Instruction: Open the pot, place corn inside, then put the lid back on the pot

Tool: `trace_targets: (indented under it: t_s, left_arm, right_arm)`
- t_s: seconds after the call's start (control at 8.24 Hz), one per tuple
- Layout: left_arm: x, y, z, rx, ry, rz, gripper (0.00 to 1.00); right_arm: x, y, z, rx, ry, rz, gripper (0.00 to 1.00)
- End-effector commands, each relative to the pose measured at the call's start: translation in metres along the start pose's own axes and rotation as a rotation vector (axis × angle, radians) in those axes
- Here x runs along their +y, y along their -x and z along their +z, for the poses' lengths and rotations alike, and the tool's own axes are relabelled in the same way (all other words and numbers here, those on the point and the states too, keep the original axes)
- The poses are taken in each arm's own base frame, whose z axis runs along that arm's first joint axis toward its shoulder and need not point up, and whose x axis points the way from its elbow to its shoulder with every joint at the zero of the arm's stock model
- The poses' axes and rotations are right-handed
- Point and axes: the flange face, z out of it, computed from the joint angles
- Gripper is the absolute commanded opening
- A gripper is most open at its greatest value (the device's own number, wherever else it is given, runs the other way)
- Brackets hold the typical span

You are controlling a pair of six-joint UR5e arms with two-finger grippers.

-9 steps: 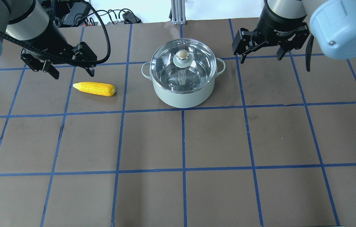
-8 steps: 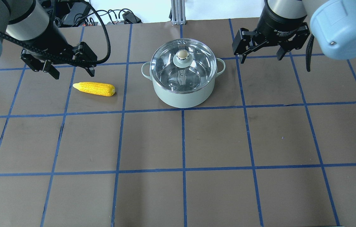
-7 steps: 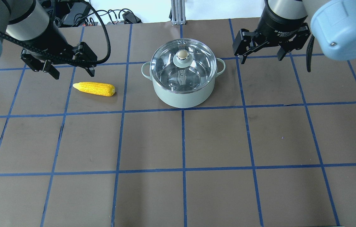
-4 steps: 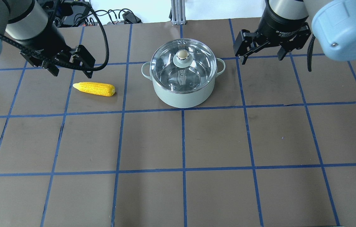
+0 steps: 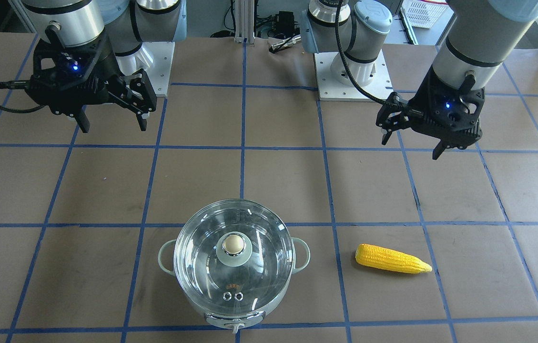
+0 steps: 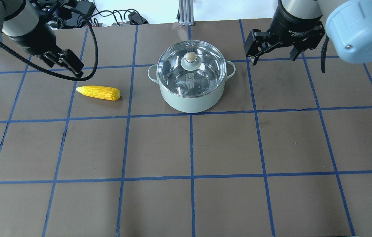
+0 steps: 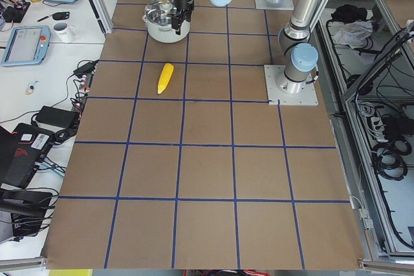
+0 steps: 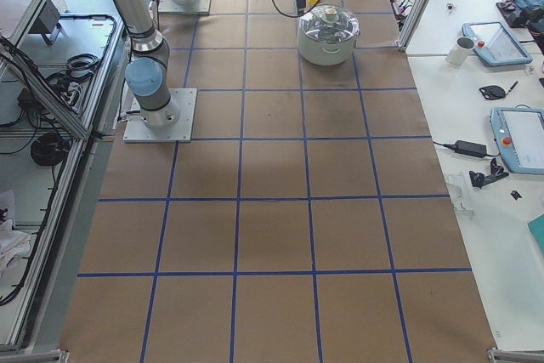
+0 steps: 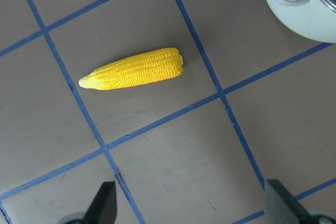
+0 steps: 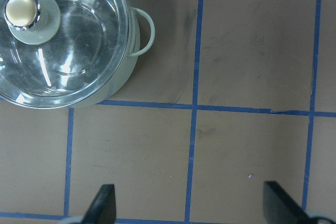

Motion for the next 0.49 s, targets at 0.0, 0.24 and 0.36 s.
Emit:
trace_targets:
  t_s: [0.0,0.24,0.36]
  left_arm:
    - [-0.019,0.040,0.043,-0.021,-0.021,0.267,1.00]
    - [-0.030,0.068,0.090,0.034,0.019,0.476,1.00]
    - [-0.031,0.092,0.116,0.032,-0.001,0.487,1.00]
  right_arm:
    - [-0.001,0.000,0.002,-0.003,0.001,0.001,1.00]
    - [-0.001,0.000,0.002,-0.002,0.001,0.001,1.00]
    - [-0.002,0.000,0.001,-0.002,-0.002,0.001,1.00]
